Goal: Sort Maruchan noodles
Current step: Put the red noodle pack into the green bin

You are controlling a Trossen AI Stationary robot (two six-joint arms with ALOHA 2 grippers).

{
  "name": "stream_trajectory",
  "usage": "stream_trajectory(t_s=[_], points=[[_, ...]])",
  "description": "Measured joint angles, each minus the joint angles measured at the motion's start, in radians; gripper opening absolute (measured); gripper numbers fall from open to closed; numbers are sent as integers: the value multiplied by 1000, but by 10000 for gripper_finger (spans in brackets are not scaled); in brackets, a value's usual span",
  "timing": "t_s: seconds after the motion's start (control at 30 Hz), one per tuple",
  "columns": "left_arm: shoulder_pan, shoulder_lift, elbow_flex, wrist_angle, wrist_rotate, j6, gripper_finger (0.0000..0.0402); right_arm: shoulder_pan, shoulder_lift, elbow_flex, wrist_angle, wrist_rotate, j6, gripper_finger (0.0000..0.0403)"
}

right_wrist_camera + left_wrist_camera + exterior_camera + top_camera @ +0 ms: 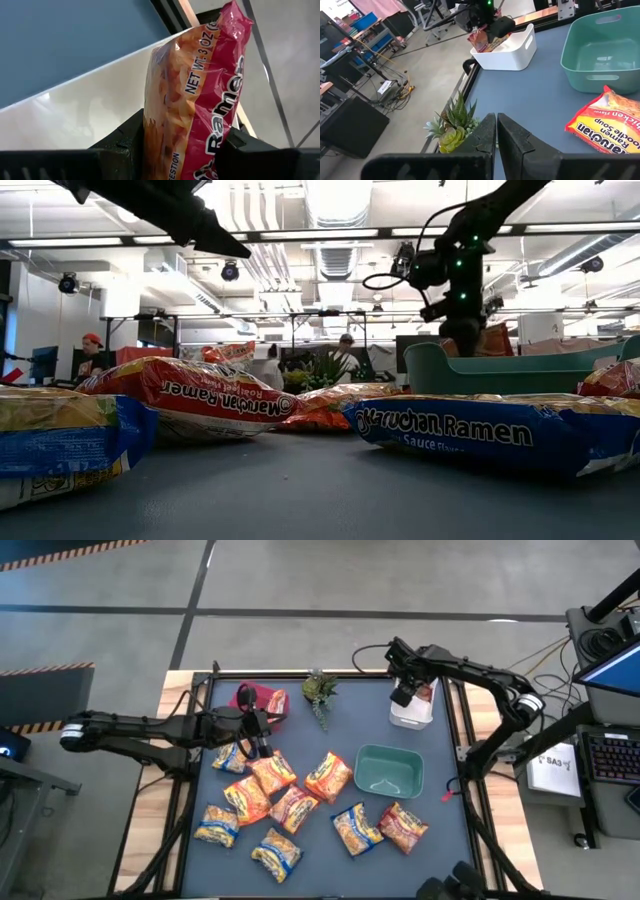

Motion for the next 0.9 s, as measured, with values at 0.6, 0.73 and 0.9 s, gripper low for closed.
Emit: stream_trajectory(t_s=[0.6,0.73,0.9], points=[[0,0,0,10,1,0,0,16,-101,41,-60,-42,105,141],[0,0,0,22,1,0,0,47,-167,52,-62,-103,168,141],[0,0,0,23,1,-7,0,115,-250,54,-56,-243,280,141]])
